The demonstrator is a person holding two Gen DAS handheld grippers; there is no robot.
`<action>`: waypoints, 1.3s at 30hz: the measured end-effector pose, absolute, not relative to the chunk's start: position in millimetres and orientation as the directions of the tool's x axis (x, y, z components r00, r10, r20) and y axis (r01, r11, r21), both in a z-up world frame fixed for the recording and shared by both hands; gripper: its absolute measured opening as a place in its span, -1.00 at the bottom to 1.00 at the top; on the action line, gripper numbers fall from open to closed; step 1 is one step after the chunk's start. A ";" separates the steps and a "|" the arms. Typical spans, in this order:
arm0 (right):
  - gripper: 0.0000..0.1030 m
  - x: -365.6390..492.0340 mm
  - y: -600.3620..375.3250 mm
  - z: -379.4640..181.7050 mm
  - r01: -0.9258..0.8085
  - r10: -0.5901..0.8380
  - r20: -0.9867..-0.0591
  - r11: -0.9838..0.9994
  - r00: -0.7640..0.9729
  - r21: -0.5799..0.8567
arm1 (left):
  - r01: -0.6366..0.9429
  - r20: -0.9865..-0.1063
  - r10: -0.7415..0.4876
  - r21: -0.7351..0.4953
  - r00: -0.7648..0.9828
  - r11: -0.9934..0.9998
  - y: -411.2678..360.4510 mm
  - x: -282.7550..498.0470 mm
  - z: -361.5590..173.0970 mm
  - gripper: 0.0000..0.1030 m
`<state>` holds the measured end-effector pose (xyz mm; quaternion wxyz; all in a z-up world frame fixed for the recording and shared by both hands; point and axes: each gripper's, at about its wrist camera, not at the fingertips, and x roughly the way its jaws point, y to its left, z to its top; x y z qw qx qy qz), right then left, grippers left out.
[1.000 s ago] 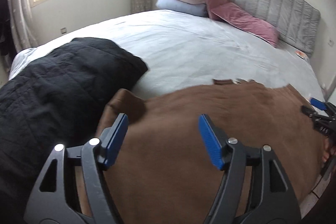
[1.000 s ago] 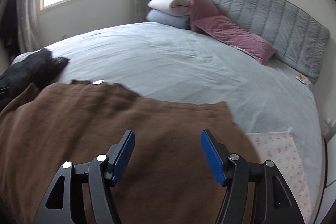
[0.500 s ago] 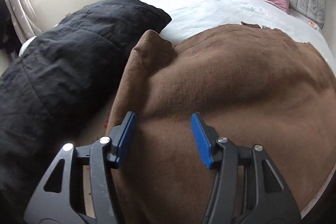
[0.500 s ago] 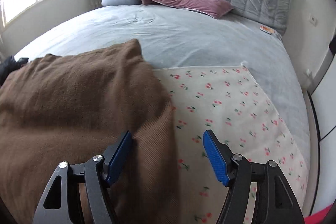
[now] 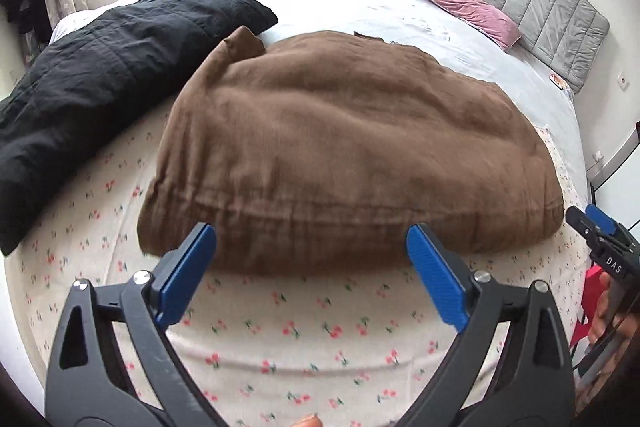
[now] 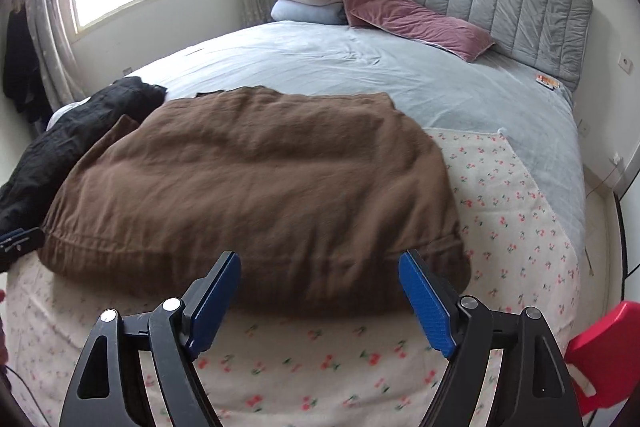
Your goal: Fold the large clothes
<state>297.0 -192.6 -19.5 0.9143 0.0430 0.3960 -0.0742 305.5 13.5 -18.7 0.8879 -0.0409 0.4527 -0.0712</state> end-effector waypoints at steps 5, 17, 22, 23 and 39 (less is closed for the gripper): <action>0.66 263.6 -148.8 -14.1 0.155 -0.081 -0.746 0.988 0.661 0.029 | 0.070 -0.805 -0.114 -0.090 0.582 0.993 -6.7 261.6 -13.5 0.98; 0.73 245.0 -120.0 -28.9 0.122 -0.109 -0.784 0.992 0.611 -0.042 | -0.002 -0.834 -0.075 -0.090 0.547 0.996 -29.4 222.6 -25.4 0.98; 0.73 245.1 -117.9 -30.9 0.118 -0.107 -0.786 0.992 0.610 -0.043 | 0.008 -0.830 -0.068 -0.076 0.553 0.997 -35.4 219.8 -26.1 0.98; 0.73 245.3 -118.7 -30.8 0.120 -0.108 -0.786 0.992 0.608 -0.043 | 0.007 -0.832 -0.069 -0.078 0.551 0.997 -35.5 220.3 -26.8 0.98; 0.73 242.2 -120.1 -28.5 0.120 -0.108 -0.783 0.992 0.613 -0.043 | 0.020 -0.842 -0.074 -0.075 0.535 0.997 -41.6 218.0 -30.2 0.98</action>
